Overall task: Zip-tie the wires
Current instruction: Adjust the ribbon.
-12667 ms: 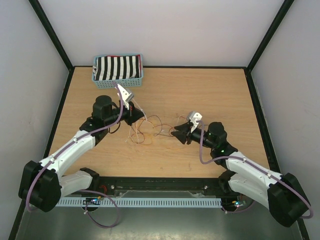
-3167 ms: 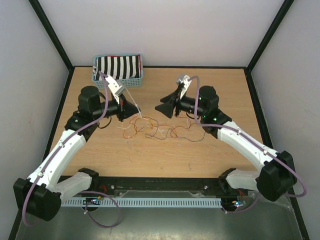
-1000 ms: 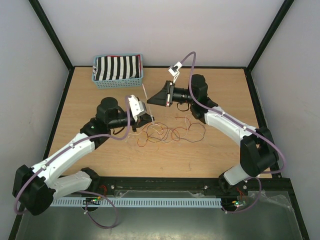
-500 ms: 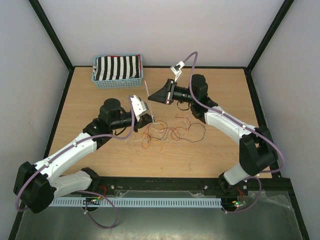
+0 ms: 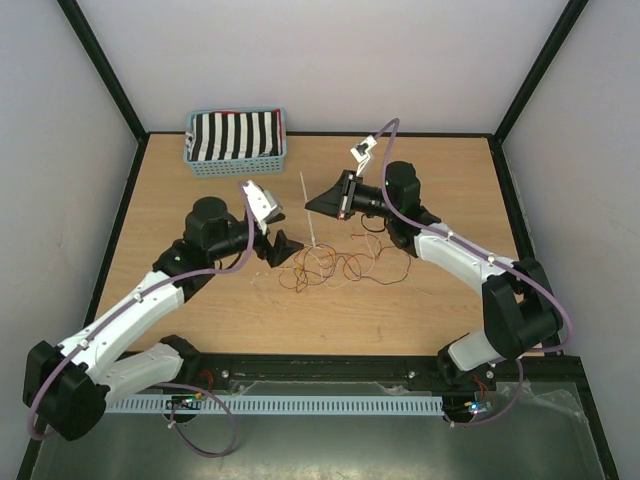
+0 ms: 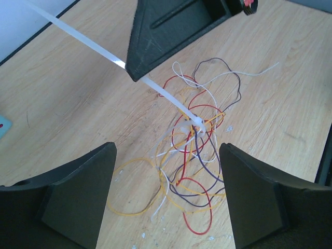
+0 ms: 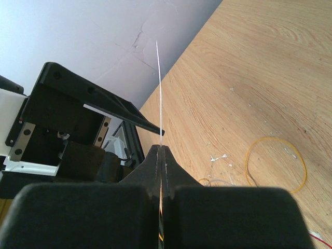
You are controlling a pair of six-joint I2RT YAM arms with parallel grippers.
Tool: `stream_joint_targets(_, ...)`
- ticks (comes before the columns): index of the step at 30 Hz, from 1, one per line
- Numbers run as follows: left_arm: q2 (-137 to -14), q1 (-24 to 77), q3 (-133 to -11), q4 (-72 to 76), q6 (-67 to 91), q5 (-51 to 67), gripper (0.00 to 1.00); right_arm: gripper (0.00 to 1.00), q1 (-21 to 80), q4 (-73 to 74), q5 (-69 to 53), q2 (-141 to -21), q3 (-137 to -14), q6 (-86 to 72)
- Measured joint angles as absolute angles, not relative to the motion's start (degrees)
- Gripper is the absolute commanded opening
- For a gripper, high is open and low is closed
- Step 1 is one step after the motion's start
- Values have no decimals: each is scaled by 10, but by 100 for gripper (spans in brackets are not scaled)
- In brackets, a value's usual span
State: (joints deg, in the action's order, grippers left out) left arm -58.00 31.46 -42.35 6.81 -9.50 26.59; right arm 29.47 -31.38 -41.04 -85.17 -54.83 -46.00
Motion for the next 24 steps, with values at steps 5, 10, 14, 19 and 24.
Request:
stream_joint_targets(5,-589,302,-427,74,-48,286,82,0,295,-325,-408,-851,-542,-466)
stream_joint_targets(10,-629,302,-431,107,-10,309,78,0,295,-332,-407,-842,-537,-479)
stream_joint_targets(14,-647,302,-431,139,13,330,68,0,295,-342,-404,-834,-534,-490)
stream_joint_targets(19,-677,304,-431,176,32,347,45,0,295,-355,-404,-832,-529,-504)
stream_joint_targets(24,-710,312,-442,200,45,362,30,0,295,-362,-404,-832,-526,-513)
